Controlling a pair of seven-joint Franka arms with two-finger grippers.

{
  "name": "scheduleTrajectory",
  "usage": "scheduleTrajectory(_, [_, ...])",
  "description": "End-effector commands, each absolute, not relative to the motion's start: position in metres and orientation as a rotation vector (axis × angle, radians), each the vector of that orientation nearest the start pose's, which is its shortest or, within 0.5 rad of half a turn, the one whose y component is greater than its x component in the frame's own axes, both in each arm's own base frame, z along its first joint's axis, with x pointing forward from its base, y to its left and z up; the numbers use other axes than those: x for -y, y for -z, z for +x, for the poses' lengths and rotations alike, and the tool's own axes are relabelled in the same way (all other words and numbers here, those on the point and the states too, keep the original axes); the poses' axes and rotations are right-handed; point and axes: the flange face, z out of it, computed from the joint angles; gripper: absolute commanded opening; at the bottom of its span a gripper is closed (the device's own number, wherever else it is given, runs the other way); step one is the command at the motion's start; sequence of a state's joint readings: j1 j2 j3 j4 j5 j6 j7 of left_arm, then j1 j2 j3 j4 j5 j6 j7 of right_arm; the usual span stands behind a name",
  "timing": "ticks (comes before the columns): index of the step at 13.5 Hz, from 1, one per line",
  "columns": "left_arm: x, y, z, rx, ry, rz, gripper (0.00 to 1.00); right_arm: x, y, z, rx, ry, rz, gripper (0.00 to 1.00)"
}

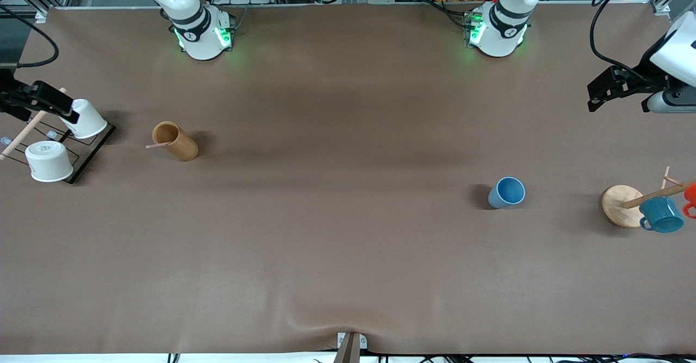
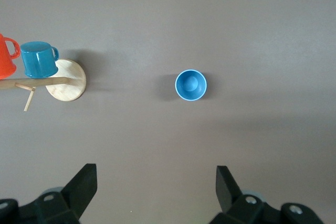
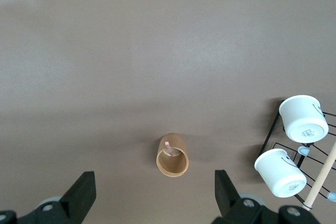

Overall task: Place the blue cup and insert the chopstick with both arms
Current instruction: 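Reach the right gripper to the chopstick while the left gripper reaches the cup, then grasp the pink chopstick with the right gripper while the left gripper grasps the cup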

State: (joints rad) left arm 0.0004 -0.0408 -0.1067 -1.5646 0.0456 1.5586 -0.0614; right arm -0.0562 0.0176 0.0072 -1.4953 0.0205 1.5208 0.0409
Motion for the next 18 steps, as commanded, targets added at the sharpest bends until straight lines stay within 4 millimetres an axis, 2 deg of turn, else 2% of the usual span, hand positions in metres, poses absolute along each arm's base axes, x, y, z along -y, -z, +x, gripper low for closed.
scheduleTrajectory(1, [0.055,-0.654,0.529,-0.063,0.053,-3.12,1.0,0.026,-0.646,0.561,-0.115,0.034,-3.09,1.0])
scheduleTrajectory(4, [0.057,-0.641,0.542,-0.077,0.019,-3.139,1.0,0.023,-0.645,0.562,-0.108,0.034,-3.09,1.0])
scheduleTrajectory(7, [0.055,-0.603,0.563,-0.069,-0.034,-3.165,1.0,0.017,-0.645,0.562,-0.099,0.034,-3.09,1.0])
scheduleTrajectory(8, [0.055,-0.589,0.566,-0.068,-0.029,-3.161,1.0,0.017,-0.629,0.57,-0.104,-0.016,-3.091,1.0])
scheduleTrajectory(11, [0.053,-0.526,0.573,-0.062,0.025,-3.153,1.0,0.014,-0.593,0.577,-0.083,-0.191,-3.083,1.0])
scheduleTrajectory(12, [0.052,-0.502,0.575,-0.062,0.057,-3.149,1.0,0.013,-0.567,0.58,-0.077,-0.322,-3.071,1.0])
scheduleTrajectory(14, [0.053,-0.466,0.574,-0.081,0.086,-3.132,1.0,0.01,-0.524,0.587,-0.069,-0.522,-3.043,1.0])
scheduleTrajectory(16, [0.052,-0.429,0.574,-0.085,0.06,-3.129,1.0,0.005,-0.481,0.596,-0.069,-0.644,-3.022,1.0])
scheduleTrajectory(18, [0.051,-0.4,0.573,-0.085,0.064,-3.133,1.0,0.003,-0.437,0.594,-0.082,-0.766,-2.967,1.0])
